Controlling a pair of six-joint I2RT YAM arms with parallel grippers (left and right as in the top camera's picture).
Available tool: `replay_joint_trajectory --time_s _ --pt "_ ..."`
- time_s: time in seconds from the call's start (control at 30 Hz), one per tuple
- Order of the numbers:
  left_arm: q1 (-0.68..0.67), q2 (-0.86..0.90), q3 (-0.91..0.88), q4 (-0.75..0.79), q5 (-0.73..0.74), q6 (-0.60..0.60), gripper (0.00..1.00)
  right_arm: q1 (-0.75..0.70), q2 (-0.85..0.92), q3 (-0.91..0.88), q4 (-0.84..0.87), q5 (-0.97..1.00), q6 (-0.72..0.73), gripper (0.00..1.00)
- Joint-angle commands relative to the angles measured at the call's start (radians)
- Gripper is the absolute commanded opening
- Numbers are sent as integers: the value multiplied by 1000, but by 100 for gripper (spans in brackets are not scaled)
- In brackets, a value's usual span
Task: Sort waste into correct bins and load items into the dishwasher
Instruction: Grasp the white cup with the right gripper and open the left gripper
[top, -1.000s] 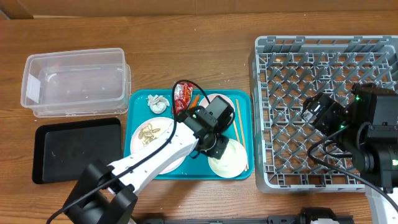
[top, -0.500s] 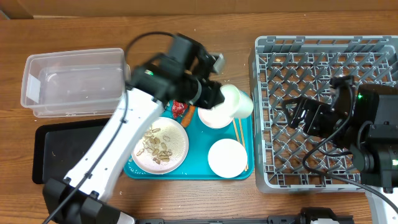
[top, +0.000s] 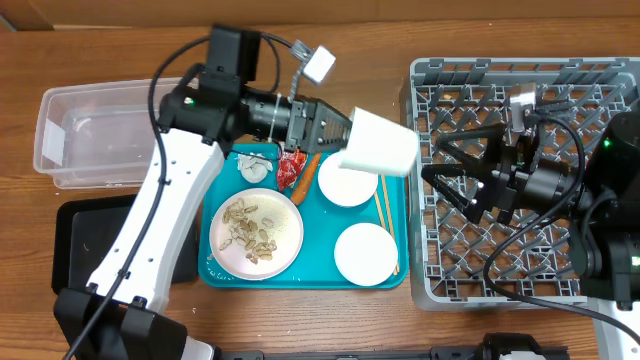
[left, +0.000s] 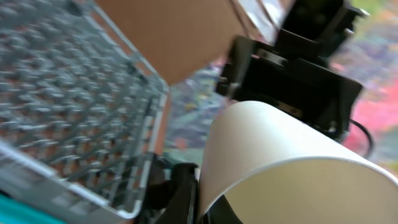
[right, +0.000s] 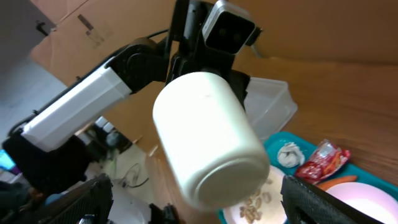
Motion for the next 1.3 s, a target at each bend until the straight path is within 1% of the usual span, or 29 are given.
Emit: replay_joint_trajectory --time_s 0.0,0.13,0.23,0.3,0.4,0.5,0.53,0.57,0.6,0.67,0.7,0.73,0.77,0.83,0.93,1.07,1.27 --pt "-36 -13 21 9 108 15 4 10 27 23 -22 -54 24 89" --pt "-61 -13 21 36 115 15 4 32 50 23 -28 -60 24 88" --pt "-73 -13 21 61 111 14 4 79 54 23 -23 -82 6 88" --pt "-73 -13 21 72 111 9 4 111 54 23 -24 -84 -8 83" --pt "-73 -13 21 87 111 -11 4 137 54 23 -23 -80 -11 72" --pt "-73 -13 21 98 110 -12 4 137 54 23 -23 -79 -11 67" --pt "-73 -13 21 103 106 -21 9 137 54 23 -22 -76 -11 66" --pt "-73 -13 21 107 91 -42 16 137 52 23 -23 -64 -11 66" --pt "-73 -13 21 108 71 -68 31 137 48 23 -27 -39 -11 66" --pt "-73 -13 21 107 50 -91 54 136 36 23 -27 3 -11 66" --pt "-73 -13 21 108 42 -91 60 135 26 23 -27 31 -10 65" --pt "-73 -13 21 108 37 -90 77 132 13 23 -28 64 -10 64" --pt "-72 -13 21 108 30 -90 100 129 1 23 -33 96 -8 63" --pt "-68 -13 21 108 8 -90 100 113 -34 23 -59 185 2 62" --pt "-53 -13 21 109 -21 -90 100 63 -84 23 -131 343 60 60" --pt "-20 -13 21 107 -21 -90 100 -65 -135 24 -302 563 101 61" --pt "-12 -13 21 101 -21 -90 100 -227 -108 24 -545 813 98 61"
